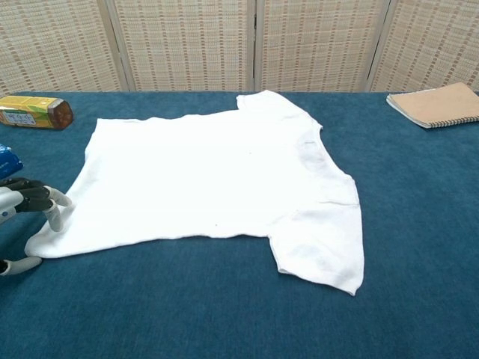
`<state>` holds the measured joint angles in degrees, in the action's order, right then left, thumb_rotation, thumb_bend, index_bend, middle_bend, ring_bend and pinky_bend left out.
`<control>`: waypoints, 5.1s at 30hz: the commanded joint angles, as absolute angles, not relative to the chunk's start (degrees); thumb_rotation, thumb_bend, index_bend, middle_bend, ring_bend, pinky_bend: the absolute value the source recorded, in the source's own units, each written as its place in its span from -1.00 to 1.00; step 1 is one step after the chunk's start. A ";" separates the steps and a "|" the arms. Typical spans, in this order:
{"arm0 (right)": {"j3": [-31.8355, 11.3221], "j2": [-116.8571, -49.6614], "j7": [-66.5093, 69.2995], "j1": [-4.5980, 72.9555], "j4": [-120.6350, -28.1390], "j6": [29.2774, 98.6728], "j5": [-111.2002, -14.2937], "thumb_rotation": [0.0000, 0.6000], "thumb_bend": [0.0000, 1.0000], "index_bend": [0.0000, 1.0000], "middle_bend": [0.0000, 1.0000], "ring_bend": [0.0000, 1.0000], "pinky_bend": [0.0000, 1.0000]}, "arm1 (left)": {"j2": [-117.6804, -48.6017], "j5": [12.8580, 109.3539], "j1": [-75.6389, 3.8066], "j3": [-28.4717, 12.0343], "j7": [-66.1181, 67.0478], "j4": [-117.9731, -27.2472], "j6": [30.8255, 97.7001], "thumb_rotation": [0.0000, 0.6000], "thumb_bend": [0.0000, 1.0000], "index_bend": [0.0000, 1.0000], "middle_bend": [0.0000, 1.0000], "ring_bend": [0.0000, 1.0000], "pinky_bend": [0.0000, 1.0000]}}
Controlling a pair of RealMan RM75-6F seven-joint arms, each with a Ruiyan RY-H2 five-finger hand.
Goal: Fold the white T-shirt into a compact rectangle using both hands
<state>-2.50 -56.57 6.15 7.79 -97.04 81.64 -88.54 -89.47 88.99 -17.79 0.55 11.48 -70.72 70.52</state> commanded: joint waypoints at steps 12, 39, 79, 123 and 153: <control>-2.49 -56.61 6.55 8.09 -96.73 80.76 -88.32 1.00 -0.35 -0.51 -0.44 -0.76 -0.62 | -91.16 89.95 -18.10 0.87 7.88 -67.86 72.34 1.00 -0.11 0.20 -0.58 -0.73 -0.85; 1.69 -78.73 -8.60 23.47 -85.03 64.03 -103.90 1.00 -0.70 -0.26 -0.44 -0.76 -0.62 | -89.29 91.25 -17.53 1.60 6.28 -71.43 75.90 1.00 0.02 0.36 -0.49 -0.69 -0.85; 2.66 -93.82 -5.88 31.59 -61.64 65.14 -102.71 1.00 -0.73 -0.19 -0.44 -0.76 -0.61 | -89.25 91.07 -16.89 1.95 4.55 -71.49 76.43 1.00 0.02 0.36 -0.49 -0.69 -0.85; 4.92 -98.96 1.49 33.21 -53.29 72.06 -103.15 1.00 -0.19 0.24 -0.24 -0.63 -0.61 | -88.84 89.67 -17.72 0.49 4.24 -71.19 75.45 1.00 0.02 0.38 -0.49 -0.70 -0.85; 8.38 -72.85 5.35 30.42 -90.43 73.56 -102.60 1.00 -0.16 0.41 -0.14 -0.58 -0.61 | -74.10 96.13 -15.30 4.80 -8.86 -85.22 80.93 1.00 0.02 0.41 -0.29 -0.51 -0.85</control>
